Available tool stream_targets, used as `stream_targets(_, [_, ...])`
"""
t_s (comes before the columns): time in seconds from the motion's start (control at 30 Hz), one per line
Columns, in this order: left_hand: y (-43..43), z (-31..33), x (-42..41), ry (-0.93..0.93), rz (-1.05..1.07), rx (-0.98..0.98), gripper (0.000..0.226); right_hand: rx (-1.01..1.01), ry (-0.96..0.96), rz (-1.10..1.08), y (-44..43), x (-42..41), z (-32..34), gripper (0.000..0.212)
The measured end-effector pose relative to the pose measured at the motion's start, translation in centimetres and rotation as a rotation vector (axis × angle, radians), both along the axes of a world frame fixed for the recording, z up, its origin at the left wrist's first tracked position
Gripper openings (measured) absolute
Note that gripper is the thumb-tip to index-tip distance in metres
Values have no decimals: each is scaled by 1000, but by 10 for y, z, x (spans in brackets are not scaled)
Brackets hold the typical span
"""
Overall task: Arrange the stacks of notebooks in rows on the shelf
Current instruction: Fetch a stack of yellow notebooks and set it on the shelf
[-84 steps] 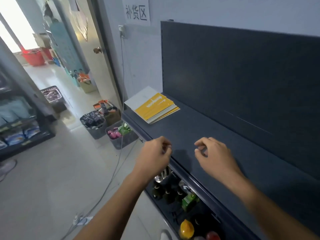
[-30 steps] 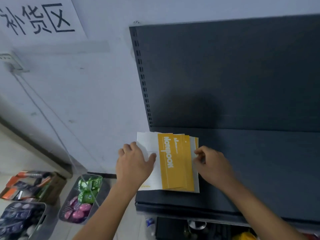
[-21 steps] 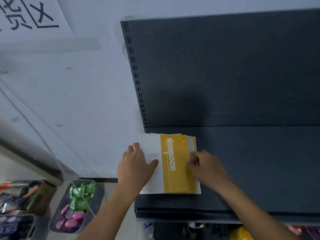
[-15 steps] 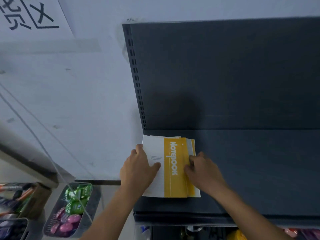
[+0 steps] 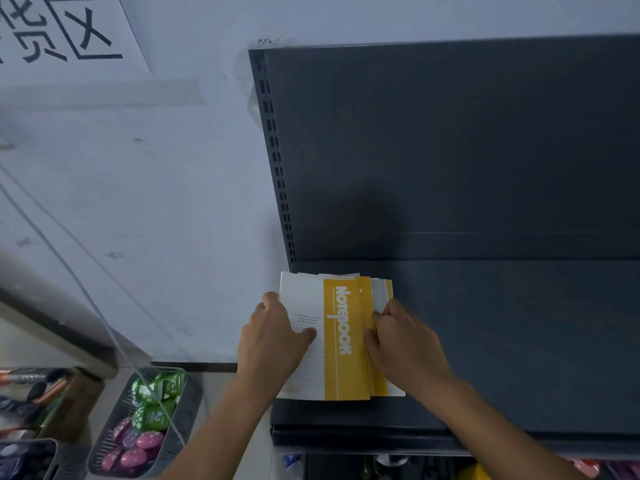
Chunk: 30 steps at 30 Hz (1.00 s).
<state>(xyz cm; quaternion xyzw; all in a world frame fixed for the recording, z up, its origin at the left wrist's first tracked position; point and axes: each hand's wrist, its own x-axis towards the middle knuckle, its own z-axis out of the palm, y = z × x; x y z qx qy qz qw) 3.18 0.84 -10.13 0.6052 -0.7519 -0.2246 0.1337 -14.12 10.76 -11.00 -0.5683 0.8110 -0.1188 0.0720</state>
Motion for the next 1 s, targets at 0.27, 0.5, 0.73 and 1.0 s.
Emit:
stream_targets(0.27, [-5,3,8,-29,-4,56,46,-35,-50,-50,-2,17,-1,24])
stream_targets(0.5, [-5,2,13,1,-39,133,46,-37,-273,-255,-8,18,-6,21])
stream_targets(0.73, [-2,1,14,6,-48,118,47,-37,-353,-271,-7,23,-6,20])
stream_targets(1.0, [1,3,17,-37,-50,107,48,-42,-269,-205,2,32,-9,18])
